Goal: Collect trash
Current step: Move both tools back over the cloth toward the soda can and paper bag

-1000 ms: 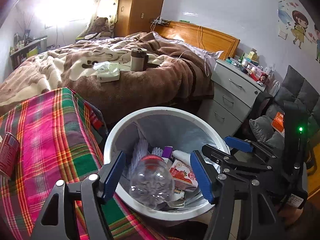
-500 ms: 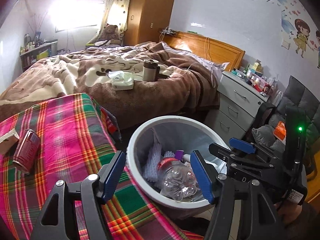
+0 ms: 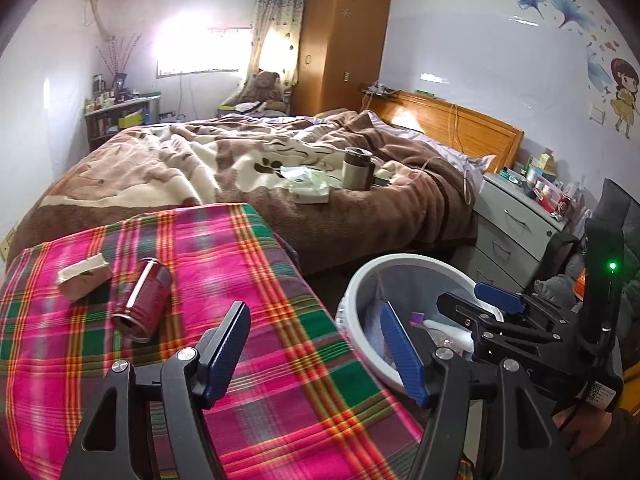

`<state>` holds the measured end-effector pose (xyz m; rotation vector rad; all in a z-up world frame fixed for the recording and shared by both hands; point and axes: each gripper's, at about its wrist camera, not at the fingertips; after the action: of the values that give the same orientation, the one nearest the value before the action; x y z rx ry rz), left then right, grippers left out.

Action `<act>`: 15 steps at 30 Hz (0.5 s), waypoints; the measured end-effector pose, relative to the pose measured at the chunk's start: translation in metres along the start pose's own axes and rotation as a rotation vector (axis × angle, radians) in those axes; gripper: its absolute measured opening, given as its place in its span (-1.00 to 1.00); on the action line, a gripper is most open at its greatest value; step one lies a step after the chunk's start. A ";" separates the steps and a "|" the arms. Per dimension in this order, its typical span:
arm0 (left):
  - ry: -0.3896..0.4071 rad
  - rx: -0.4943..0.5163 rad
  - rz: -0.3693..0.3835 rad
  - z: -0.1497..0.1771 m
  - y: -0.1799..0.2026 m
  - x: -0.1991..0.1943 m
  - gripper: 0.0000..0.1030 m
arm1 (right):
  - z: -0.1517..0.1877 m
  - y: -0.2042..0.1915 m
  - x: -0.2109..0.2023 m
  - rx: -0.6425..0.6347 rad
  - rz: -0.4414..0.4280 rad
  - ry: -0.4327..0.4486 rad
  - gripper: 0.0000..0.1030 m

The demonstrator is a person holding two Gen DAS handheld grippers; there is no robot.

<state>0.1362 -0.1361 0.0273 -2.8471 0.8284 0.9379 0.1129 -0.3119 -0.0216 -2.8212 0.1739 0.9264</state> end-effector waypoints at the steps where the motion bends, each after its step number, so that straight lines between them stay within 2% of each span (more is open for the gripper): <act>1: 0.003 -0.001 -0.008 0.000 -0.004 -0.002 0.31 | 0.000 -0.005 0.000 -0.004 -0.006 0.002 0.25; 15: 0.030 -0.071 -0.142 0.003 -0.095 -0.028 0.31 | -0.004 -0.074 0.016 -0.068 -0.113 -0.014 0.25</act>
<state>0.1630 -0.0406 0.0276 -2.9401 0.5970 0.9270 0.1400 -0.2415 -0.0190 -2.8504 -0.0192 0.9441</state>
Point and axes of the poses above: each gripper's, at about its wrist camera, not at the fingertips, and x roughly the way its jaws point, y to its right, z to its underside, and after that the axes turned 2 degrees about y, right-handed
